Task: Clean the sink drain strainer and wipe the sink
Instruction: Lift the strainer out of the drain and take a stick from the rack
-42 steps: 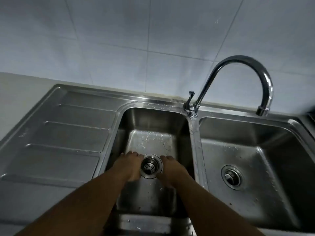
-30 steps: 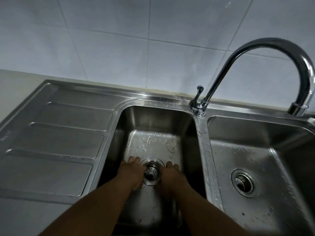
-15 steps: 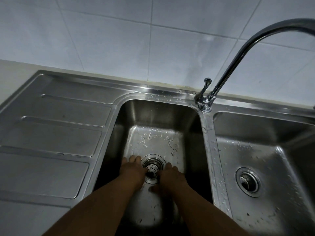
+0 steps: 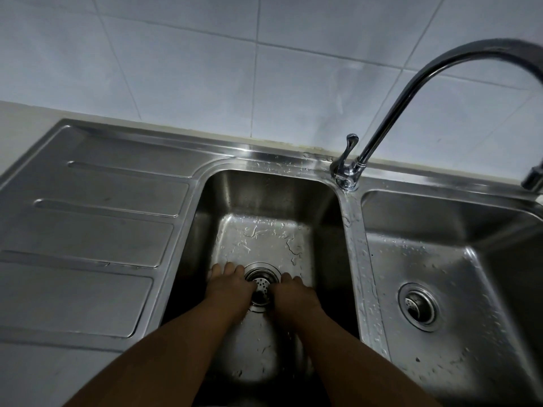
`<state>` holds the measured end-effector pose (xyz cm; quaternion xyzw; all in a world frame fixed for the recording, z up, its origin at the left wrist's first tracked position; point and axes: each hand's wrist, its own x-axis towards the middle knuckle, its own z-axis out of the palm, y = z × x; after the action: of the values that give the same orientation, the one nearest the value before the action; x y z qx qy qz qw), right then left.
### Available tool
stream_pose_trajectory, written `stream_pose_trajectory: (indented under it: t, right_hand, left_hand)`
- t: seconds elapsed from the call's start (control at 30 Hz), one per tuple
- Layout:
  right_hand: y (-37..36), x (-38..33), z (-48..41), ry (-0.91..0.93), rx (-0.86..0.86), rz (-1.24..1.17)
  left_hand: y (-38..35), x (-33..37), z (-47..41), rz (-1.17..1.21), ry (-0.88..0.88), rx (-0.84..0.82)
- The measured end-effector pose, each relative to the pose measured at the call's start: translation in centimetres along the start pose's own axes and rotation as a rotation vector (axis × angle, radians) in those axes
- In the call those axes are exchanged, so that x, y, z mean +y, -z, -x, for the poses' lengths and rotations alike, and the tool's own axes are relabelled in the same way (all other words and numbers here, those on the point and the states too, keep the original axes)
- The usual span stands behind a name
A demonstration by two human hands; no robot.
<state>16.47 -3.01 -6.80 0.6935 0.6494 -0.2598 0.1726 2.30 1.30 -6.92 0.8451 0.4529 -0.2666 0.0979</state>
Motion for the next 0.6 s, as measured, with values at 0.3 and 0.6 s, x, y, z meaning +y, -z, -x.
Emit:
stream_pose_trajectory:
  t: [0.3, 0.6]
  right_hand:
    - [3.5, -0.3, 3.3, 0.034, 0.207, -0.028]
    - [9.7, 0.3, 11.1, 0.049, 0.377, -0.158]
  left_hand:
    - [4.0, -1.1, 2.9, 0.032, -0.058, 0.222]
    - [11.0, -2.7, 9.0, 0.146, -0.207, 0.393]
